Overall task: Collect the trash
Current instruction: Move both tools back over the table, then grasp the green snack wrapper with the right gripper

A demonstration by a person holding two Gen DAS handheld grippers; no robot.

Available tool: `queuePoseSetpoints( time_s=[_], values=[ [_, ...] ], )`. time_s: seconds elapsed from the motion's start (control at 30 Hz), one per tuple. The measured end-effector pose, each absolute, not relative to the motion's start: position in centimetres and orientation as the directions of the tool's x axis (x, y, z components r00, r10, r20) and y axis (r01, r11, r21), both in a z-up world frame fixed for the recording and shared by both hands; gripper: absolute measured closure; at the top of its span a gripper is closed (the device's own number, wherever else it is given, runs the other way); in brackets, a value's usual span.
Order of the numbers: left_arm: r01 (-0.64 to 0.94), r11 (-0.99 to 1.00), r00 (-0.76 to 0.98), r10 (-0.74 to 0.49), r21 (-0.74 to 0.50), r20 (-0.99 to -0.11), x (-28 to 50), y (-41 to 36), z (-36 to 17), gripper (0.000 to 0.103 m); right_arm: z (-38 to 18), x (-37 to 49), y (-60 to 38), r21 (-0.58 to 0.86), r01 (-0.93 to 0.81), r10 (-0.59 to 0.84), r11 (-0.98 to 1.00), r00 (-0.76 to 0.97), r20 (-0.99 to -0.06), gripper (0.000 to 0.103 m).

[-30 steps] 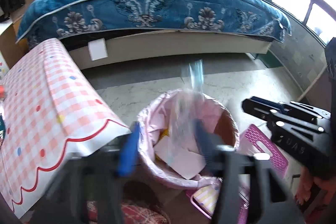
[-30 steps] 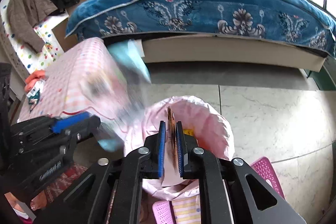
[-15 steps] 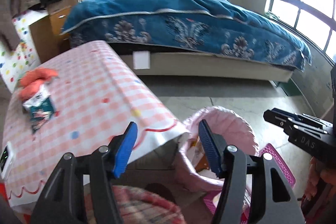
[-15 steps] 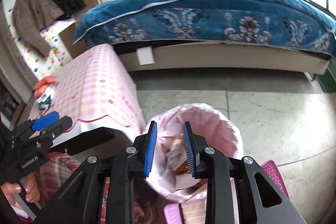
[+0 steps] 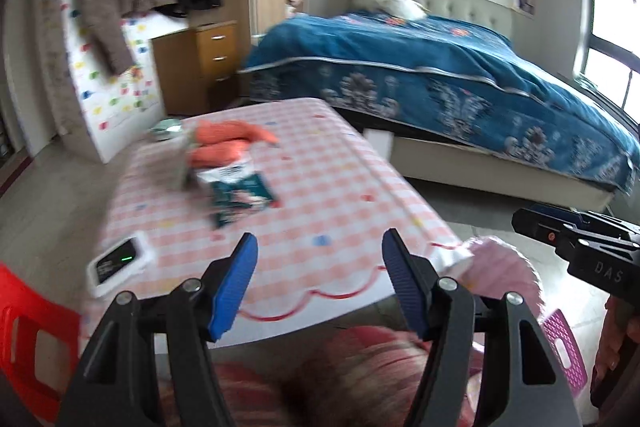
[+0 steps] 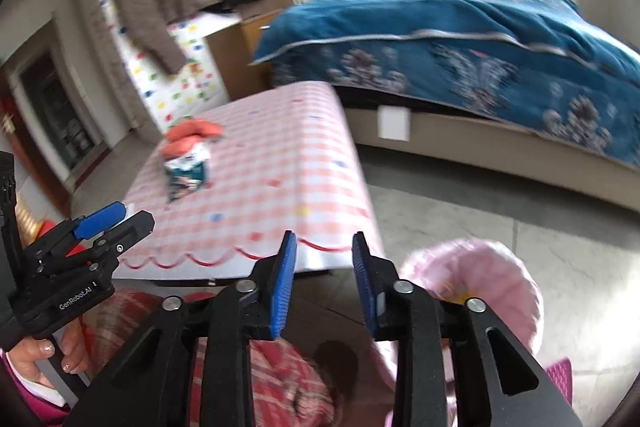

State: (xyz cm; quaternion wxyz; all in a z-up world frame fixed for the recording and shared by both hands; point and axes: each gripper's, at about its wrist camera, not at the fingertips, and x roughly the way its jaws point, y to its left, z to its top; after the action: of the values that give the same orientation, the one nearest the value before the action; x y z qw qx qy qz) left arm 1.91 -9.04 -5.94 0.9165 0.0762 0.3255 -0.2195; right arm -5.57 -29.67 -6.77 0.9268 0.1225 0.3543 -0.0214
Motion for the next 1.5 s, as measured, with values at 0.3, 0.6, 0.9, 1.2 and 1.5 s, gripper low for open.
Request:
queuePoseSetpoints(
  time_s=[0.3, 0.6, 0.9, 1.2, 1.5],
  values=[
    [0.268, 0.963, 0.752, -0.211, -0.002, -0.625, 2.8, -1.2, -5.4, 0.039, -5.8, -0.9, -22.2, 0.189, -0.082, 0.189, 0.979, 0.72, -0.667, 0.062],
    [0.152, 0.988, 0.762, -0.122, -0.008, -0.636, 3.4, 3.9, -6.2, 0.039, -6.0, 1.8, -17.0, 0.166, -0.176, 0.242, 0.97, 0.692, -0.68, 0.062],
    [0.095, 0.995, 0.743, -0.08, -0.014, -0.664, 5.2, 5.7, -8.0, 0.036, -7.1, 4.6, -14.3, 0.13, -0.218, 0.245, 0.967, 0.667, -0.703, 0.062],
    [0.078, 0.997, 0.725, -0.053, 0.006, -0.687, 8.0, 5.9, -9.7, 0.035, -9.4, 7.9, -14.0, 0.055, -0.213, 0.183, 0.975, 0.65, -0.738, 0.062],
    [0.078, 0.997, 0.715, -0.048, 0.012, -0.697, 10.9, 5.5, -10.2, 0.034, -10.5, 11.6, -14.6, 0.081, -0.224, 0.207, 0.971, 0.626, -0.752, 0.047]
  ],
)
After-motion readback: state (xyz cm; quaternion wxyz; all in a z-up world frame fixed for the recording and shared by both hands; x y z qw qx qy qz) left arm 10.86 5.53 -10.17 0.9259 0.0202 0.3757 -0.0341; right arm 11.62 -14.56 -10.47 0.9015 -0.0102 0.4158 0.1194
